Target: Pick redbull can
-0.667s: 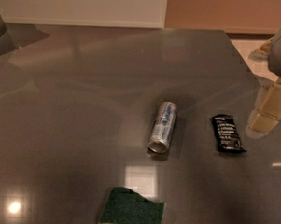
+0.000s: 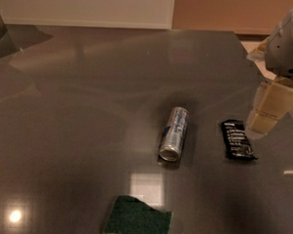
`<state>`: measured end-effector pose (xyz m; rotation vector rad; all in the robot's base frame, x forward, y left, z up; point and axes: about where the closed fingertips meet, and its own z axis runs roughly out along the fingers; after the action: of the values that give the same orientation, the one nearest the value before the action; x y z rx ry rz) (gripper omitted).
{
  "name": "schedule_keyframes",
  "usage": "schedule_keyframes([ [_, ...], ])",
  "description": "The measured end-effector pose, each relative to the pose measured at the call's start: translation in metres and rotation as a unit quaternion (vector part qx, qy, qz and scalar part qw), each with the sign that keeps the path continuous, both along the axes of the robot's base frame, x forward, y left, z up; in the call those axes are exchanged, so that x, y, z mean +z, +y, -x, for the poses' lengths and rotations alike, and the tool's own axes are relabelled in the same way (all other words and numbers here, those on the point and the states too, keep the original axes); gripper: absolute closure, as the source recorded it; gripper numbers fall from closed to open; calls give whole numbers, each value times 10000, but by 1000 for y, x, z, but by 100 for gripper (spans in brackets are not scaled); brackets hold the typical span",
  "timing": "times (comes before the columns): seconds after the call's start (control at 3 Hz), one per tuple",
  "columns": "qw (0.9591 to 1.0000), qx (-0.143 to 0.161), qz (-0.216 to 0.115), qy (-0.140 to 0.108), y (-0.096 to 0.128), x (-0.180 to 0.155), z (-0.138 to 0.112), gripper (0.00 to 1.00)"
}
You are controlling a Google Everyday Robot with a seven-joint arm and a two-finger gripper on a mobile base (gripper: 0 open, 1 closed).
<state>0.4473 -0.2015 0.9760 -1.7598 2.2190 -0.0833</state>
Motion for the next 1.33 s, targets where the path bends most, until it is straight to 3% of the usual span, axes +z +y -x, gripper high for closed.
schedule_keyframes([
  [0.33, 9995, -69, 25, 296, 25, -5, -13, 0],
  [0.67, 9963, -576, 48, 638, 52, -17, -27, 0],
  [1.0, 9898, -1198, -55, 767, 69, -27, -34, 0],
  [1.33, 9784, -1868, -241, 854, 85, -36, -36, 0],
])
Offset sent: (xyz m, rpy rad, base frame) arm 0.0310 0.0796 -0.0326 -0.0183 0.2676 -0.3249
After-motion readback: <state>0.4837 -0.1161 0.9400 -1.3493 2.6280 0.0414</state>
